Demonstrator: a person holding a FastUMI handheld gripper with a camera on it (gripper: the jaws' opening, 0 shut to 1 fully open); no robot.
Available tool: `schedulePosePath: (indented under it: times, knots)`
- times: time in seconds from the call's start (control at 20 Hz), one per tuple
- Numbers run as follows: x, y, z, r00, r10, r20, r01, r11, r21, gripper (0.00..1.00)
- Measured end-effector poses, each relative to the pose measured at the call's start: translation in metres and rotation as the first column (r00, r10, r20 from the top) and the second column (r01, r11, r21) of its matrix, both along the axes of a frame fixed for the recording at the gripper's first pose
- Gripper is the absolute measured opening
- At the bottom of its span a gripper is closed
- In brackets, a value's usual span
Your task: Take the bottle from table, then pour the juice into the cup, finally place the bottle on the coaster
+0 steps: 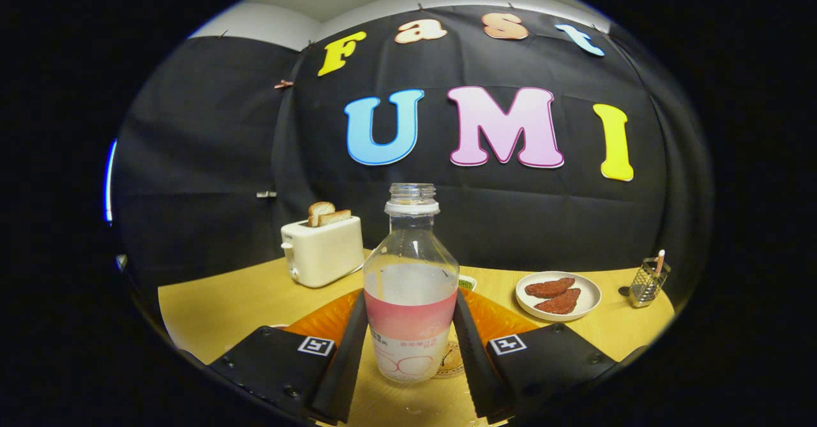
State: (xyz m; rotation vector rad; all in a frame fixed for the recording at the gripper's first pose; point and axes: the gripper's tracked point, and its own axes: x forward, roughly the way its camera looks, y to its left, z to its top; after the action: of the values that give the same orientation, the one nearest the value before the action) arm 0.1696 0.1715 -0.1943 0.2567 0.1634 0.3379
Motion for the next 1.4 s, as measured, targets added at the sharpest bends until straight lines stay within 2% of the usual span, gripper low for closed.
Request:
schedulePosePath:
  times: [0.3, 0.7, 1.25, 1.4]
  knots:
    - [0.03, -0.014, -0.032, 0.998, -0.056, -0.004, 0.056, 0.998, -0.021, 0.74]
    - [0.045, -0.009, -0.074, 0.997, -0.052, -0.06, 0.05, 0.998, -0.037, 0.75]
    - [0.046, -0.007, -0.089, 0.996, -0.049, -0.075, 0.045, 0.997, -0.057, 0.76]
    - [0.042, -0.002, -0.088, 0.996, -0.022, -0.081, 0.019, 0.999, -0.045, 0.81]
